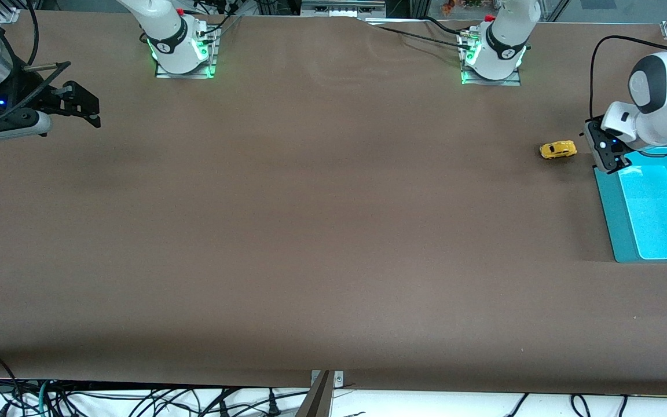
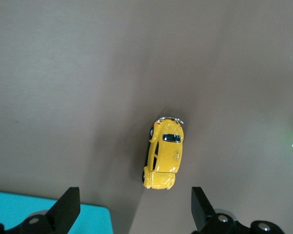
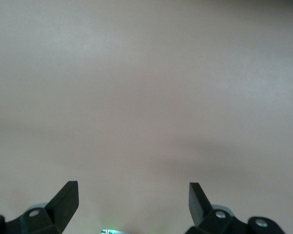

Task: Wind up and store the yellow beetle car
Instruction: 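Lower the left gripper and close it on the yellow car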

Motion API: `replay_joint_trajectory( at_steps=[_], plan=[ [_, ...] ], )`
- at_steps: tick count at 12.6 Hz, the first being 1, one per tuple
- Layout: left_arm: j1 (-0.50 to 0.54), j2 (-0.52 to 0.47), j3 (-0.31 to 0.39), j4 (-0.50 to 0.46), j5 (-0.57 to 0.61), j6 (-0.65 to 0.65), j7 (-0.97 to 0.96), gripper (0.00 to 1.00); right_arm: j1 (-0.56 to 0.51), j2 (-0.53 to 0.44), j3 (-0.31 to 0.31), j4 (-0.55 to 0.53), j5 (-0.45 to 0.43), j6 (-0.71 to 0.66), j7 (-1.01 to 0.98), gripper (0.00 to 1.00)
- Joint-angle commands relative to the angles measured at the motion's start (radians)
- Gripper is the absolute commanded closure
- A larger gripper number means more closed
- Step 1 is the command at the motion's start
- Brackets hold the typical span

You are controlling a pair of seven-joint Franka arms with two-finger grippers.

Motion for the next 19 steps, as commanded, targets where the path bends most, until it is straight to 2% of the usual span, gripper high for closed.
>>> replay_joint_trajectory(
  at_steps=[1, 4, 9, 11, 18, 19],
  plan=[
    [0.037, -0.040, -0.014, -0.094, 0.007, 0.090, 0.045, 0.00, 0.008, -0.002, 0.000, 0.008, -0.013, 0.008, 0.025, 0.00],
    [0.060, -0.030, -0.014, -0.170, 0.005, 0.203, 0.056, 0.00, 0.008, -0.002, -0.002, 0.008, -0.012, 0.008, 0.025, 0.00],
    [0.109, 0.085, -0.016, -0.178, 0.000, 0.291, 0.099, 0.00, 0.007, 0.015, -0.005, 0.044, -0.010, 0.005, 0.019, 0.00],
    [0.118, 0.117, -0.016, -0.180, -0.048, 0.320, 0.155, 0.00, 0.005, 0.015, -0.005, 0.045, -0.001, 0.006, 0.022, 0.00],
    [0.121, 0.139, -0.016, -0.229, -0.066, 0.431, 0.228, 0.00, 0.005, 0.015, -0.005, 0.045, 0.000, 0.006, 0.023, 0.00],
    [0.121, 0.139, -0.017, -0.229, -0.066, 0.432, 0.235, 0.11, 0.007, 0.015, -0.005, 0.045, 0.000, 0.006, 0.023, 0.00]
  ],
)
